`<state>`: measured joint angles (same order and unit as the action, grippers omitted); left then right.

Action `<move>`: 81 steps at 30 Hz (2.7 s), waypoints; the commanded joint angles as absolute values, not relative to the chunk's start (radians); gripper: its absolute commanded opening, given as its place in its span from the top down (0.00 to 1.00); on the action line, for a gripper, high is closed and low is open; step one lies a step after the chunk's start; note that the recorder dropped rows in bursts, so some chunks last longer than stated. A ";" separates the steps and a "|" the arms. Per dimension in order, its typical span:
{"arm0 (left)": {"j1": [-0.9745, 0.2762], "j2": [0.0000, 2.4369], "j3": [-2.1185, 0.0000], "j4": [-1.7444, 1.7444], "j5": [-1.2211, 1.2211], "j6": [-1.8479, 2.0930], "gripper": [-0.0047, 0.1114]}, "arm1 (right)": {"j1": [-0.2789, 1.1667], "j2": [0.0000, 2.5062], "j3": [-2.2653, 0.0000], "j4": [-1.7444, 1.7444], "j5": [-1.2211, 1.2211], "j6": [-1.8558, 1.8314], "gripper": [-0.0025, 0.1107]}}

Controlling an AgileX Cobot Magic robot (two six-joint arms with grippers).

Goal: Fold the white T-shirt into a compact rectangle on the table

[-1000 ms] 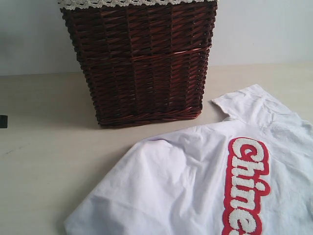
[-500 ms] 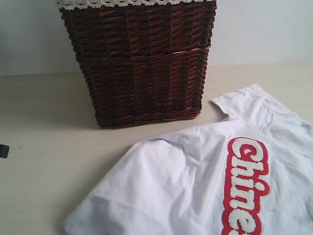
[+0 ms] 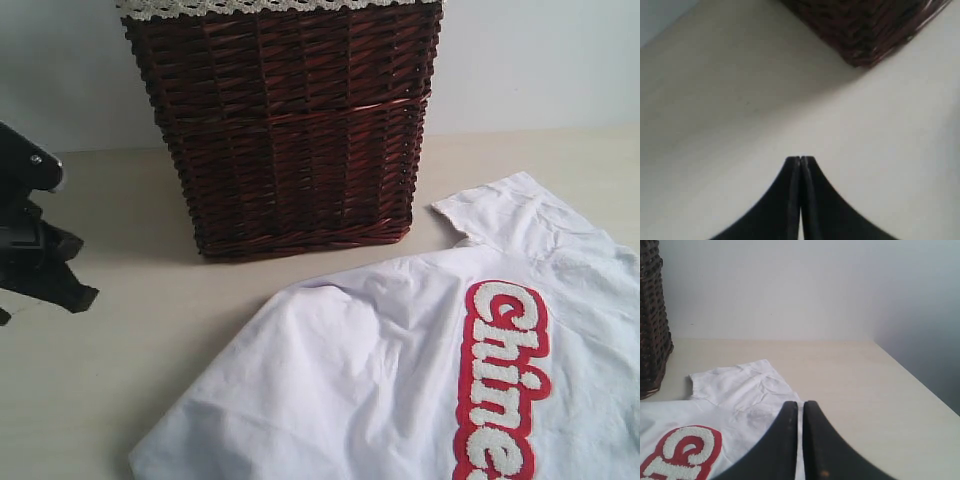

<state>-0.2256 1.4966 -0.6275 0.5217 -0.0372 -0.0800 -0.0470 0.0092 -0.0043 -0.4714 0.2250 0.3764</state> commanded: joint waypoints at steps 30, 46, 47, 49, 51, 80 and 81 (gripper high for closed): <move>-0.279 1.547 -0.634 1.190 -0.417 -0.730 0.96 | -0.046 0.004 0.000 -0.470 0.235 0.367 0.98; -0.271 1.727 -0.634 1.328 -0.743 -0.762 0.70 | -0.046 0.004 0.000 -0.470 0.208 0.367 0.98; -0.266 1.743 -0.634 1.320 -0.741 -0.762 0.66 | -0.046 0.004 0.000 -0.470 0.208 0.367 0.98; -0.273 1.799 -0.645 1.330 -0.747 -0.762 0.62 | -0.046 0.004 0.000 -0.470 0.208 0.367 0.98; -0.273 1.853 -0.668 1.330 -0.747 -0.762 0.62 | -0.046 0.004 0.000 -0.470 0.208 0.367 0.98; -0.429 1.852 -0.724 1.389 -0.504 -0.747 0.70 | -0.046 0.004 0.000 -0.470 0.208 0.367 0.98; -0.429 1.853 -0.724 1.387 -0.509 -0.759 0.62 | -0.046 0.004 0.000 -0.470 0.208 0.367 0.98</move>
<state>-0.4248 1.8457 -0.7205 1.4045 -0.5213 -0.7512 -0.0470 0.0092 -0.0043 -0.4676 0.2212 0.3757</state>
